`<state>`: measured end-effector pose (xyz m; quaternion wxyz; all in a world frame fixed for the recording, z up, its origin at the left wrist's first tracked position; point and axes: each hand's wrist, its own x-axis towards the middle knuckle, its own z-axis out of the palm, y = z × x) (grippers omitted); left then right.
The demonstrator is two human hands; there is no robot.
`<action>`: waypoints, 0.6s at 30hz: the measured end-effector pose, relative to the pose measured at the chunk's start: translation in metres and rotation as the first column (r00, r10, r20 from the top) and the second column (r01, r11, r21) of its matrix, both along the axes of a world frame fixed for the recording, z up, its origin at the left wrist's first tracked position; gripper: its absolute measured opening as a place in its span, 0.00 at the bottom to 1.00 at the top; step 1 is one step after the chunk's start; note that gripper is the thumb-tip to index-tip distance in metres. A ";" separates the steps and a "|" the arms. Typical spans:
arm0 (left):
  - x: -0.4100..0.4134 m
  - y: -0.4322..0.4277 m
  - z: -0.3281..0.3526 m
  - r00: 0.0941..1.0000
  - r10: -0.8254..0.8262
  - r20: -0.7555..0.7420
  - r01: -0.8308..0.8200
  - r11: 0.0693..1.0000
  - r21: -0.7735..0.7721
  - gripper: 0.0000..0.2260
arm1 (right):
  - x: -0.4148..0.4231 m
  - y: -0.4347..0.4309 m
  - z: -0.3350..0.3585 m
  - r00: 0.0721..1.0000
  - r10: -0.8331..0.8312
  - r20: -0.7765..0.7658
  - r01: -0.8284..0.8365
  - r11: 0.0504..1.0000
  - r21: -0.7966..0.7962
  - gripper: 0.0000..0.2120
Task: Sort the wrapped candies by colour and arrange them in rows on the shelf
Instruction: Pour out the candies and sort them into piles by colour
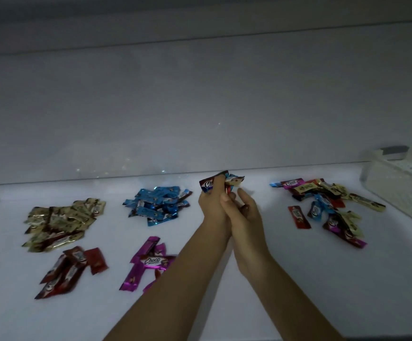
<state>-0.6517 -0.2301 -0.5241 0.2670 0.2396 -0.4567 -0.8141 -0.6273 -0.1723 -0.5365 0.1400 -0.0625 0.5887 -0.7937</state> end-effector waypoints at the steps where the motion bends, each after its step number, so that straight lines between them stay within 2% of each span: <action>1: 0.006 -0.007 0.007 0.999 0.033 0.002 -0.033 0.999 0.012 0.06 | 0.002 -0.008 0.003 1.000 0.000 0.003 0.000 1.000 -0.020 0.20; 3: 0.016 -0.024 0.016 0.998 0.058 -0.032 -0.056 0.997 0.046 0.06 | 0.009 -0.022 0.008 1.000 -0.002 0.013 0.003 0.996 -0.084 0.12; 7: 0.046 -0.061 0.017 0.986 0.154 -0.065 -0.156 0.987 -0.029 0.04 | 0.029 -0.049 0.015 0.999 -0.042 -0.023 0.038 0.987 -0.156 0.12; 10: 0.074 -0.091 0.016 0.969 0.235 -0.080 -0.242 0.966 -0.090 0.07 | 0.041 -0.068 0.020 0.999 -0.034 -0.033 0.029 0.986 -0.166 0.10; 13: 0.104 -0.119 0.014 0.949 0.301 -0.096 -0.315 0.923 -0.222 0.10 | 0.055 -0.091 0.023 0.997 0.013 -0.070 -0.020 0.995 -0.097 0.13; 18: 0.159 -0.171 0.017 0.910 0.402 -0.102 -0.408 0.820 -0.402 0.11 | 0.082 -0.133 0.030 0.970 0.236 -0.060 -0.227 0.966 0.126 0.24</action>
